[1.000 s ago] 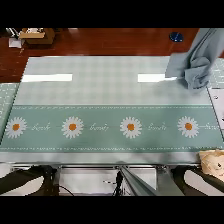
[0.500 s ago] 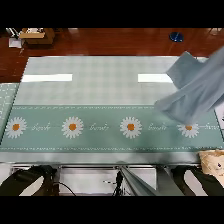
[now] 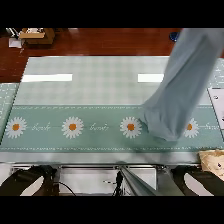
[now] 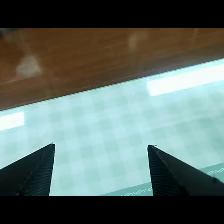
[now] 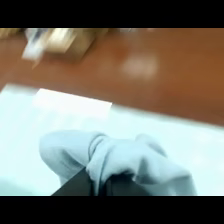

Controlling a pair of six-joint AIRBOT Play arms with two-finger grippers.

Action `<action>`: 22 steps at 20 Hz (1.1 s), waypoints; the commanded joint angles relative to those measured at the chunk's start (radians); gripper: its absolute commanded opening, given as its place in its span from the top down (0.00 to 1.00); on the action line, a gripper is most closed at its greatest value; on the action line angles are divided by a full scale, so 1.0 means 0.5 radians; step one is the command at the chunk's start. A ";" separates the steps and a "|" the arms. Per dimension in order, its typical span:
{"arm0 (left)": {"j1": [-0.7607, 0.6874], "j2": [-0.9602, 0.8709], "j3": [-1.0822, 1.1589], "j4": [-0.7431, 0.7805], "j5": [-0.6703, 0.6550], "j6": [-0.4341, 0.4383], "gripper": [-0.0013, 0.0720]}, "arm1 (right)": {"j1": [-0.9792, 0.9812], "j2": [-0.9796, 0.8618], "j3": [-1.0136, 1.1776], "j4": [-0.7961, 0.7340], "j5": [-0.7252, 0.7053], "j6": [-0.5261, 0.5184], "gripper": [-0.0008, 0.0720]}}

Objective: Fold the shirts.

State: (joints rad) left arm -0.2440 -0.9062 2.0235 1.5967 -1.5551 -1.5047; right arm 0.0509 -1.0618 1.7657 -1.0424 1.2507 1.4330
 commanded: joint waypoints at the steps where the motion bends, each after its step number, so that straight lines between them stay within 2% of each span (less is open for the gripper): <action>1: -0.002 0.002 -0.001 0.002 -0.026 0.000 0.02 | 0.709 -0.314 0.002 -0.290 -0.021 0.137 0.95; 4: 0.001 -0.002 -0.001 0.024 -0.026 0.000 0.02 | 1.244 -0.723 0.002 -0.329 -0.316 0.177 0.95; 8: 0.001 -0.014 -0.011 0.058 -0.039 0.000 0.02 | 1.633 -1.171 0.002 -0.330 -0.588 0.285 0.92; 9: 0.001 -0.012 -0.036 0.059 -0.045 0.000 0.02 | 1.659 -1.230 0.002 -0.337 -0.578 0.283 0.69; 10: 0.001 -0.014 -0.066 0.059 -0.059 0.000 0.02 | 1.656 -1.254 0.002 -0.349 -0.533 0.282 0.39; 13: 0.001 -0.014 -0.246 0.058 -0.056 0.001 0.02 | 1.501 -1.144 0.002 -0.585 -0.294 0.282 0.36; 14: 0.001 -0.014 -0.344 0.059 -0.056 0.001 0.02 | 1.408 -1.064 0.002 -0.723 -0.186 0.280 0.32; 18: 0.001 -0.014 -0.911 0.058 -0.009 0.001 0.02 | 0.909 -0.766 0.002 -1.304 0.248 0.166 0.32; 20: 0.001 -0.014 -1.286 0.058 0.037 0.002 0.02 | 0.571 -0.687 0.002 -1.343 0.371 0.127 0.32; 22: 0.001 -0.013 -1.677 0.058 0.114 0.002 0.02 | 0.214 -0.665 0.002 -1.168 0.450 0.095 0.32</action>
State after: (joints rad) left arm -0.2440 -0.9138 1.4235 1.6257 -1.5406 -1.5047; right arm 0.3668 -1.4349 1.7668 -1.6199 1.3689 1.5131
